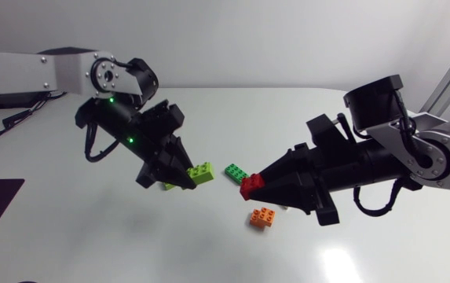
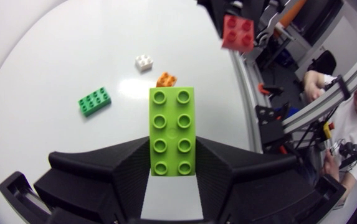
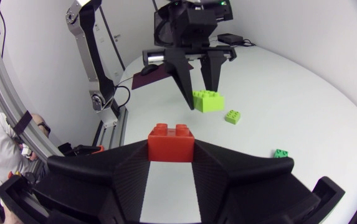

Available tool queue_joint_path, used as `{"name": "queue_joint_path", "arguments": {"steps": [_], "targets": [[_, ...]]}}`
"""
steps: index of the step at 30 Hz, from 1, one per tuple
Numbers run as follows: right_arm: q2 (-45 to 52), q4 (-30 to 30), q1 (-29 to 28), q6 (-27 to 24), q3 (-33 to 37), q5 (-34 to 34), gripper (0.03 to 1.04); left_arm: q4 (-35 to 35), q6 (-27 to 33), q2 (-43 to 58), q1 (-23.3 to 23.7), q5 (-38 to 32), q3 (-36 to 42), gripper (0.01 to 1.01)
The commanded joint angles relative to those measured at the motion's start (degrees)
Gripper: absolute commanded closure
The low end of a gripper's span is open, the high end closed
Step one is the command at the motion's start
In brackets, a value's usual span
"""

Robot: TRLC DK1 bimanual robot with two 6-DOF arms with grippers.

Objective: Separate the duplo bricks

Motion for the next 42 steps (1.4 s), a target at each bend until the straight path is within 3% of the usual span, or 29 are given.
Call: {"name": "queue_joint_path", "arguments": {"steps": [1, 5, 9, 16, 26, 29, 32, 34, 37, 42], "targets": [[0.0, -0.4, -1.0, -1.4, -1.8, 0.4, 0.78, 5.9, -3.9, -1.4, -1.3, -6.1, -7.1, 0.705], [-0.1, 0.2, -1.0, -1.5, -2.2, 0.9, 0.78, 17.7, -6.5, -1.4, -3.5, -18.7, -15.1, 0.703], [-0.3, 0.3, -0.8, -1.4, -2.6, 1.6, 0.78, 24.1, -6.8, -0.2, -3.6, -26.2, -18.9, 0.703], [-0.6, 0.7, -0.4, -1.3, -2.7, 3.7, 0.78, 28.4, -6.5, -1.3, -5.2, -33.9, -24.6, 0.703], [1.9, 4.5, 1.5, 1.0, -1.7, 6.9, 0.78, 29.3, -6.9, -3.8, -7.4, -35.3, -29.5, 0.702], [4.1, 6.3, 2.5, 1.8, -0.9, 9.0, 0.78, 28.9, -6.9, -5.4, -6.4, -35.2, -29.4, 0.551], [6.6, 8.3, 3.1, 2.4, -0.1, 10.3, 0.78, 28.6, -7.0, -8.8, -5.3, -34.6, -29.1, 0.298], [8.2, 9.6, 3.9, 2.7, 0.1, 11.8, 0.78, 27.8, -7.1, -11.1, -4.7, -33.2, -29.0, 0.19], [10.4, 13.3, 5.2, 4.4, 0.5, 14.8, 0.78, 24.8, -7.3, -13.3, -3.7, -30.4, -27.6, 0.116], [17.2, 17.6, 8.9, 4.7, 3.0, 21.5, 0.78, 22.8, -8.1, -16.1, -3.0, -28.5, -26.9, 0.097]]}}
